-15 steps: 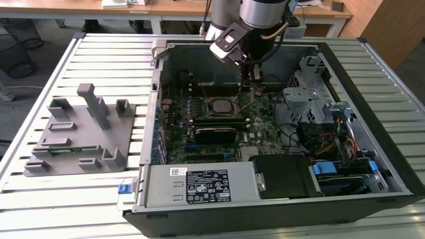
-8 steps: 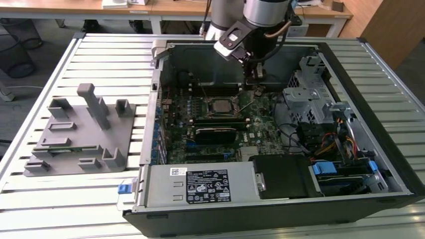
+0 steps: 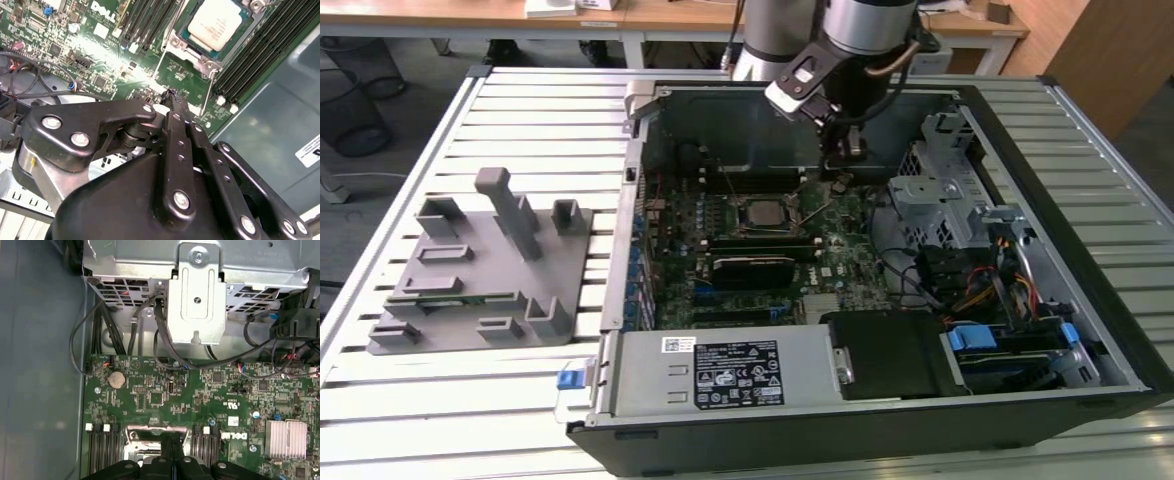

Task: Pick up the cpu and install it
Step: 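Close the cpu cover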

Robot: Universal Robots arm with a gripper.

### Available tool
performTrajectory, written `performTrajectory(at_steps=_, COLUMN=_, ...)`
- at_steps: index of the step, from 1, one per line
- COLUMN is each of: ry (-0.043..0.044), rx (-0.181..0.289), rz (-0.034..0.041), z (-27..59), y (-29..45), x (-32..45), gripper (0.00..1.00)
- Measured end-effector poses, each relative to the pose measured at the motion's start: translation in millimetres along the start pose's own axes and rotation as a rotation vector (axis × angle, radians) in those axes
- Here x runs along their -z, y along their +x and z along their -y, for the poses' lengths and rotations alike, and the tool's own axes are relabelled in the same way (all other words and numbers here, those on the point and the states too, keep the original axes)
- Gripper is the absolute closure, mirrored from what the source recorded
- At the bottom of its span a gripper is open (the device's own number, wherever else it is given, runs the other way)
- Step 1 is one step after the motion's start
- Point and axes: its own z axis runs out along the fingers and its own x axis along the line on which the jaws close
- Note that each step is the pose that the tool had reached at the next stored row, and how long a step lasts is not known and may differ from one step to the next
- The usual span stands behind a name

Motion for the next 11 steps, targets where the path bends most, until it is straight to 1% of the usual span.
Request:
performTrajectory(at_steps=8, ry=0.0001, rx=0.0, rz=0.0006, z=-7.8, y=1.7, x=-1.5, gripper=0.89)
performTrajectory(at_steps=11, ry=0.0004, rx=0.0, rz=0.0006, z=-11.1, y=2.7, x=-3.1, gripper=0.89)
